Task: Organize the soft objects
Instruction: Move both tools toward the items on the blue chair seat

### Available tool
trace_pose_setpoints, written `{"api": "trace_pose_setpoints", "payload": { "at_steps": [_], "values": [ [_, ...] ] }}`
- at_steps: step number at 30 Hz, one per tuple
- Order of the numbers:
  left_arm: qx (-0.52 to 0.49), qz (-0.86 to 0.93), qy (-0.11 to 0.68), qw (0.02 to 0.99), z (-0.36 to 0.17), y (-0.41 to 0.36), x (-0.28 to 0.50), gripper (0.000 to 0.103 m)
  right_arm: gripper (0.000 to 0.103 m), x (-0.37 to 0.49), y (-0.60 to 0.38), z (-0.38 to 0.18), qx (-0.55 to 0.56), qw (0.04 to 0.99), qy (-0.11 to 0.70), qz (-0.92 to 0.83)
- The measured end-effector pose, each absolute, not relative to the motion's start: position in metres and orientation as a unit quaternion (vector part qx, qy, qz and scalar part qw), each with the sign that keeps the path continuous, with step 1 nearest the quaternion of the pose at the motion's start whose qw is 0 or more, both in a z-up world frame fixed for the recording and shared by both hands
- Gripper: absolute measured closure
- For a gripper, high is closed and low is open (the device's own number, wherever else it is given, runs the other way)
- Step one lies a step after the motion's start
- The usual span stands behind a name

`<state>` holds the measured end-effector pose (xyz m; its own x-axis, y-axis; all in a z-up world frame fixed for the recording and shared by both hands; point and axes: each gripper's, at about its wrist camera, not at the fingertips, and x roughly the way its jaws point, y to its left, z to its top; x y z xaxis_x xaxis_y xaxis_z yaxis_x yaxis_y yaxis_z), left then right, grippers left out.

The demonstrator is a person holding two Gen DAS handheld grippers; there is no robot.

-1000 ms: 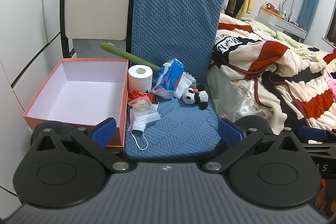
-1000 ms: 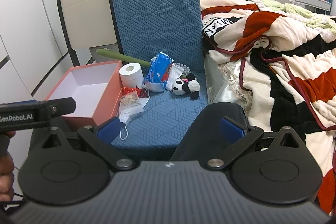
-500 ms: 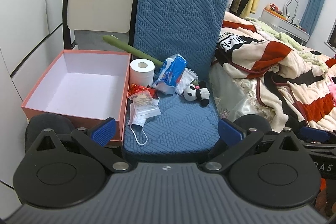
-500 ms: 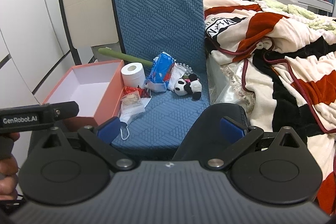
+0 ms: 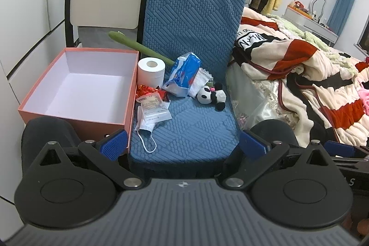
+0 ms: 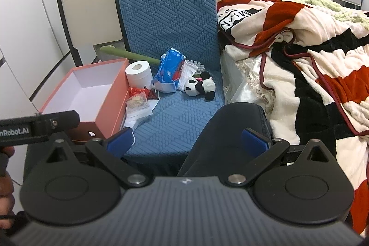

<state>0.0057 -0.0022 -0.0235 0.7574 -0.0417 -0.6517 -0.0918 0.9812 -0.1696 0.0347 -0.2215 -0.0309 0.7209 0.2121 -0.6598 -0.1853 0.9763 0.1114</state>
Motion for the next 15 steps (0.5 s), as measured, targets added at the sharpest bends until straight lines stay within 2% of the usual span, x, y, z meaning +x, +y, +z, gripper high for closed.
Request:
{"api": "trace_pose_setpoints", "payload": {
  "at_steps": [15],
  "values": [
    [-0.057, 0.029, 0.333, 0.941, -0.0185, -0.0049, 0.0055, 0.0, 0.0, 0.0344, -0.2224, -0.0297, 0.008, 0.932, 0.347, 0.106]
  ]
}}
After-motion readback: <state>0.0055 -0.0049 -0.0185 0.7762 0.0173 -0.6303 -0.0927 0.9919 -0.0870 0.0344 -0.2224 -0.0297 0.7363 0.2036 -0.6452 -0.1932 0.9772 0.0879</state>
